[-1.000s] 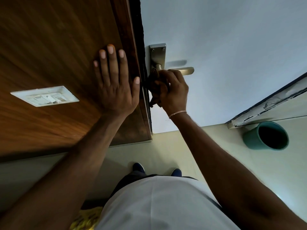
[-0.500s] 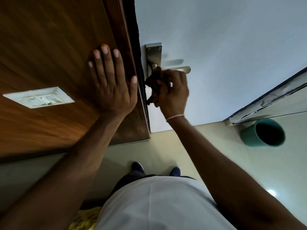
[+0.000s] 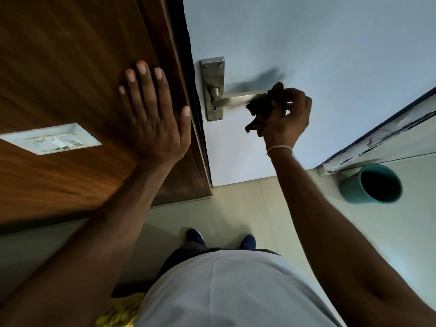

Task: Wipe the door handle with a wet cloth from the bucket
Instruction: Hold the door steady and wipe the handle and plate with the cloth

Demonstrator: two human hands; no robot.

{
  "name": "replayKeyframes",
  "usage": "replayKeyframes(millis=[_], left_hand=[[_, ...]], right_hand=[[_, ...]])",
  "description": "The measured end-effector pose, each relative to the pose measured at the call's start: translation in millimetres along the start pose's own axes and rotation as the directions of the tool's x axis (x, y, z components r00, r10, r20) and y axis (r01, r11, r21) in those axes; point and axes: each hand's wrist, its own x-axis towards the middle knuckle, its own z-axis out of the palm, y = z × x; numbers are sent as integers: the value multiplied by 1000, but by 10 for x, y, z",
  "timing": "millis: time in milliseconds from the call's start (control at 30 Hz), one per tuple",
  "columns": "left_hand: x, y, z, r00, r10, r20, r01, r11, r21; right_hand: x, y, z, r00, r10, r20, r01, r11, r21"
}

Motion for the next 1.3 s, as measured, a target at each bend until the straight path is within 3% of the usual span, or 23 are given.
replayKeyframes(millis=[167,333,567,933,1067,1200,1300], left_hand=[[-2,-1,-9,1000,3,12,-3,1000,-2],[7,16,1,1000,-4,5,4,1000,11],[1,-20,7,1000,4,-4,-4,1000,-5],[29,56,-2,1000,-12,8,12,1000,16],[35,116,-67,999,-35,11,35,999,-20],[-94,303,-196,985,-105,134,122,984,-128],[-300,475,-286,966,-106,234,152,970,-189]], right_hand=[[-169,-131,-49,997,-74,-15,73,996,-60],[-579,-327,212,951,-258,170,276,957,-91],[-647,-381,531,895,-359,264,404,904,-140],[123,76,-78,996,-92,15,93,990,-108],[-4,35,-196,998,-40,56,42,999,-33],[-184,51,-298,980,166,109,-179,976,124],[-230,143,-377,929,322,180,-356,911,207]])
